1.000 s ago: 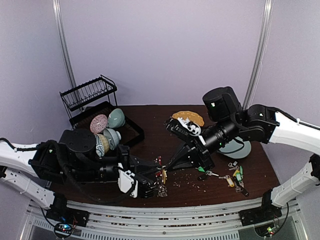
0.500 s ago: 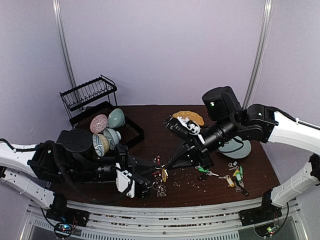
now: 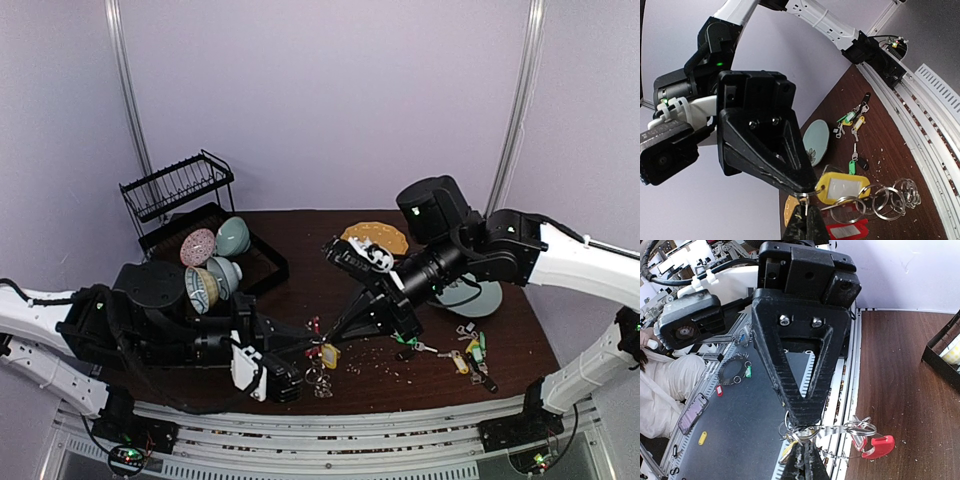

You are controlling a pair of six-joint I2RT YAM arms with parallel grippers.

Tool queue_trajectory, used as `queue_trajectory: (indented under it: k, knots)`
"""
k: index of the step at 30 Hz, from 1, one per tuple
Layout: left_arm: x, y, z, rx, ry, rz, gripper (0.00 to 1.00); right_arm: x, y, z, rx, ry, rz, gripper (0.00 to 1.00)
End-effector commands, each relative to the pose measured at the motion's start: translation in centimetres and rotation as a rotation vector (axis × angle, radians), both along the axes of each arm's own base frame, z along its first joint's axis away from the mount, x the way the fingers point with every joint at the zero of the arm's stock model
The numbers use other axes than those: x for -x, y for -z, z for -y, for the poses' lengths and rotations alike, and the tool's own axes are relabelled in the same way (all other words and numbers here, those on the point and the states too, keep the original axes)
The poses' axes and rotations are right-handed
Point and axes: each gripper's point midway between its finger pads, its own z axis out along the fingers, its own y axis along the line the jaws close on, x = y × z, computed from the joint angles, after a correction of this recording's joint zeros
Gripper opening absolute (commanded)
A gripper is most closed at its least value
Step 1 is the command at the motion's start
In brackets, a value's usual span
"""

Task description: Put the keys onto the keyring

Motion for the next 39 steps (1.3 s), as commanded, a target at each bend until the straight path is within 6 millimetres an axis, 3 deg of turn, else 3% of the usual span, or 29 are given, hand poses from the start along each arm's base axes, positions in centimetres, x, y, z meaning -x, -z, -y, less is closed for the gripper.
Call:
queue_trajectory:
  k: [1,12,28,34,39]
  knots:
    - [1.8,-3.5,0.1,0.137,0.087,0.009,0.0,-1.2,1.6,0.0,0.067,0.043,-0.02,0.0]
    - [3.2,-6.3,-1.2,0.285,0.162,-0.017,0.0,-2.1,2.9,0.2,0.09,0.078,-0.025,0.0]
    - [3.7,-8.1,-2.3,0.364,0.189,-0.053,0.0,-2.6,4.2,0.2,0.125,0.097,-0.014,0.0]
    - [2.6,-8.0,-2.3,0.368,0.122,-0.091,0.0,-1.8,2.2,0.9,0.076,0.059,0.018,0.0]
    - [2.1,-7.5,-1.7,0.327,0.089,-0.14,0.0,0.9,-3.1,2.0,-0.066,-0.063,0.021,0.0]
